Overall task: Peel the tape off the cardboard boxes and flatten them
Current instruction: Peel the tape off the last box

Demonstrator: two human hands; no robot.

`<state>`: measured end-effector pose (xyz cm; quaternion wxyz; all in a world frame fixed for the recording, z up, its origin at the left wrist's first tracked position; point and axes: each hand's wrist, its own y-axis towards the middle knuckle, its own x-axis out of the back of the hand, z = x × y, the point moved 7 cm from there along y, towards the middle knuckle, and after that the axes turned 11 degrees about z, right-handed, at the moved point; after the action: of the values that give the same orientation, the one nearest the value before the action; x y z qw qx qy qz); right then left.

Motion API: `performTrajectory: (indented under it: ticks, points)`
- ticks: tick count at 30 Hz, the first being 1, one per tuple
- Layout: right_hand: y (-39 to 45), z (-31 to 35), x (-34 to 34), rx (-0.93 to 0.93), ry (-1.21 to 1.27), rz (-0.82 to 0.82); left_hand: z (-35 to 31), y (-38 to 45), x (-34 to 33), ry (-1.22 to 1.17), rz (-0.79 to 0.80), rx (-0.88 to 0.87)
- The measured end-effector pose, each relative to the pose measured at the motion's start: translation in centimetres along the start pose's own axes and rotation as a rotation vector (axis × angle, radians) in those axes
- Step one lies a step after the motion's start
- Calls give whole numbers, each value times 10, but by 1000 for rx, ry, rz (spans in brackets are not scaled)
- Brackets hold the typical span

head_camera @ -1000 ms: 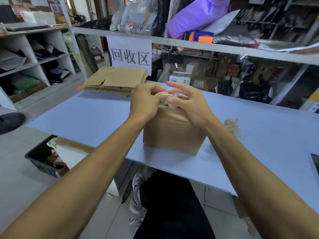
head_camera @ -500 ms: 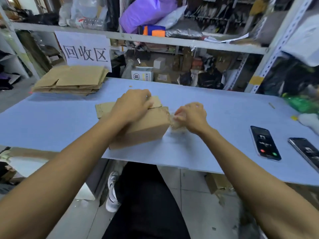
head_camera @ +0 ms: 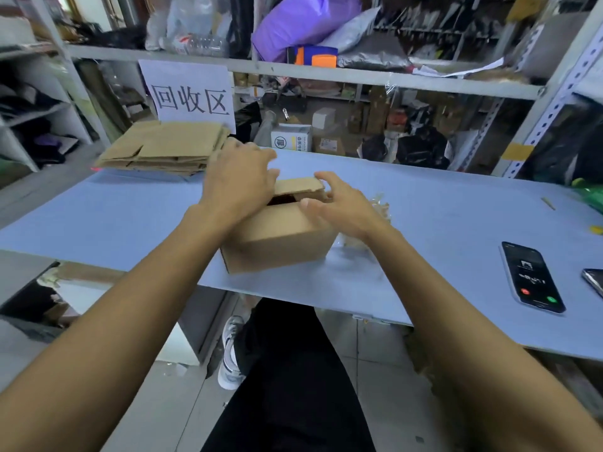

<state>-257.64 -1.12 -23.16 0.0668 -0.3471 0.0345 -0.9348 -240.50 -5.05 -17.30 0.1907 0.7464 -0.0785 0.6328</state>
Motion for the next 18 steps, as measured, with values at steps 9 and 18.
performTrajectory:
  ticks: [9,18]
  points:
    - [7,14,-7,-100,150,-220,85,-55,-39,-974,61,393]
    - [6,43,-23,-113,60,-359,83,-39,-18,-773,-88,526]
